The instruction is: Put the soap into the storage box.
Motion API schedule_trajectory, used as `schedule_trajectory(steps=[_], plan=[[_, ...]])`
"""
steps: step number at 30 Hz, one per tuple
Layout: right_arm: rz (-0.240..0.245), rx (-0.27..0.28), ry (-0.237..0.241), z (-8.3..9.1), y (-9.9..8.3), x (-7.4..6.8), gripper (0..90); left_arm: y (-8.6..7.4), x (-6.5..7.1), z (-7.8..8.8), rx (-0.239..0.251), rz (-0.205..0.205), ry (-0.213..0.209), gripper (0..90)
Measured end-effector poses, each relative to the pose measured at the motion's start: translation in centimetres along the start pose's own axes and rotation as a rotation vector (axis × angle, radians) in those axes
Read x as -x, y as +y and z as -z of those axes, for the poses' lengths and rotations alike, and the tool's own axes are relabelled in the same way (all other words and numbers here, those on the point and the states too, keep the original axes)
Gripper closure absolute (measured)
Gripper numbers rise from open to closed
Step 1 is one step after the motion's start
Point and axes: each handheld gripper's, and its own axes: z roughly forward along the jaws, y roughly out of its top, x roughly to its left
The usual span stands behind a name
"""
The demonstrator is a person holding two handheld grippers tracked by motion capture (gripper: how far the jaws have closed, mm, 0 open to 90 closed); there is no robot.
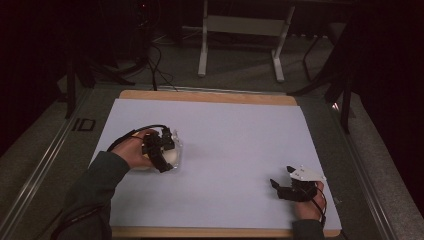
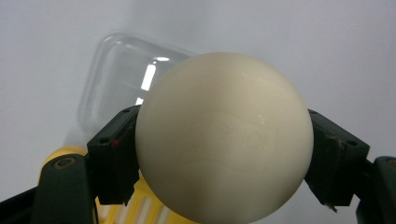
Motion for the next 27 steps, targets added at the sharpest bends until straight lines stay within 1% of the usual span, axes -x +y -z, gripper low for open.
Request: schedule_trajectory(steps=[1, 5, 8, 9, 14, 16, 18, 21, 27], plan=[[0.001, 0.000, 0.000, 0.0, 0.0, 0.0, 19.1, -0.1, -0.2, 0.2, 0.004, 0.012, 0.006, 23.3], [-0.001, 0.002, 0.003, 0.0, 0.0, 0.0, 19.1, -0.6, -0.7, 0.8, 0.018, 0.032, 0.018, 23.3], [-0.001, 0.001, 0.003, 0.0, 0.0, 0.0, 19.1, -0.8, -0.9, 0.9, 0.017, 0.043, 0.021, 23.3], [-0.001, 0.001, 0.002, 0.0, 0.0, 0.0, 19.1, -1.1, -1.2, 0.9, 0.009, 0.052, 0.026, 23.3], [0.000, 0.002, 0.002, 0.0, 0.0, 0.0, 19.1, -1.7, -1.9, 1.1, 0.009, 0.082, 0.030, 23.3], [0.000, 0.002, 0.001, 0.0, 0.0, 0.0, 19.1, -1.9, -2.2, 1.1, 0.010, 0.092, 0.043, 23.3], [0.001, 0.002, 0.001, 0.0, 0.0, 0.0, 19.1, -2.2, -2.6, 1.2, 0.018, 0.111, 0.058, 23.3], [0.001, 0.002, 0.001, 0.0, 0.0, 0.0, 19.1, -2.6, -3.2, 1.4, 0.033, 0.137, 0.056, 23.3], [0.002, 0.001, -0.001, 0.0, 0.0, 0.0, 19.1, -3.2, -3.9, 1.5, 0.016, 0.166, 0.064, 23.4]])
